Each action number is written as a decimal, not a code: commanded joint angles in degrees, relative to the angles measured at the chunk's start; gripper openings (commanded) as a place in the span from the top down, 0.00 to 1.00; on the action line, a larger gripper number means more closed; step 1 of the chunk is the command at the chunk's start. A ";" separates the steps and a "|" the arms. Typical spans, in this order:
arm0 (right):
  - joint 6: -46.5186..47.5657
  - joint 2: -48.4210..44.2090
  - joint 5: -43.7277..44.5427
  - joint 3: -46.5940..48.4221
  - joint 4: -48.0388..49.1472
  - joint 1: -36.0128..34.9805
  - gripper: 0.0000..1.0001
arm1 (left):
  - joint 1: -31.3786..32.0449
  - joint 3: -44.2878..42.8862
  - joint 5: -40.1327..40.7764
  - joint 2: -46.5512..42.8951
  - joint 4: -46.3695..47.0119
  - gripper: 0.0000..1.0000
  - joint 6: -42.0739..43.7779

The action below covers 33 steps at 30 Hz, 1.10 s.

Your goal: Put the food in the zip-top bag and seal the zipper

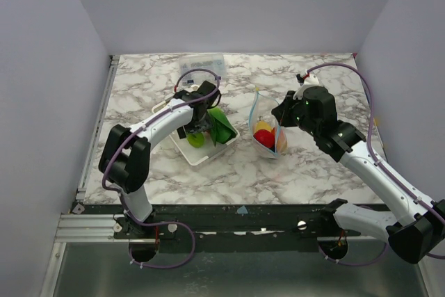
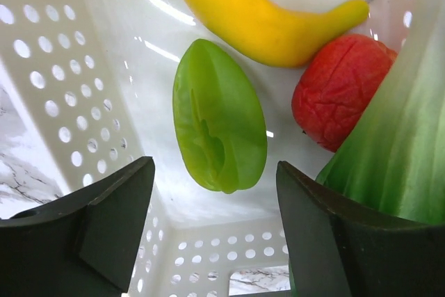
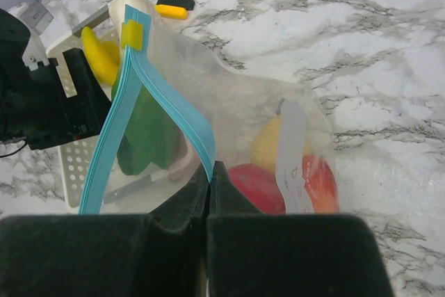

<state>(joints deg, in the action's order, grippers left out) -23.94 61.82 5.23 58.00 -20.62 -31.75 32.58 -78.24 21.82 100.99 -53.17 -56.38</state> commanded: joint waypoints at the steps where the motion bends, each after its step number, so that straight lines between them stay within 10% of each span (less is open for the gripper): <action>1: -0.04 -0.96 -0.78 -0.48 0.72 0.39 0.99 | -2.32 3.15 -2.57 -4.38 2.96 0.25 0.46; 19: 0.00 -1.24 -0.33 -0.48 0.32 0.43 0.99 | -5.77 4.73 -9.58 1.79 5.36 0.14 -2.83; 33: -0.01 -0.62 -0.85 0.28 0.13 0.43 0.99 | -5.97 5.29 -6.11 1.16 5.11 0.47 -2.70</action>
<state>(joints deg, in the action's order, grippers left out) -23.97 61.56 5.23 58.00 -20.64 -31.75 26.63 -73.76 13.21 104.68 -47.66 -58.41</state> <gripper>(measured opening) 0.008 0.596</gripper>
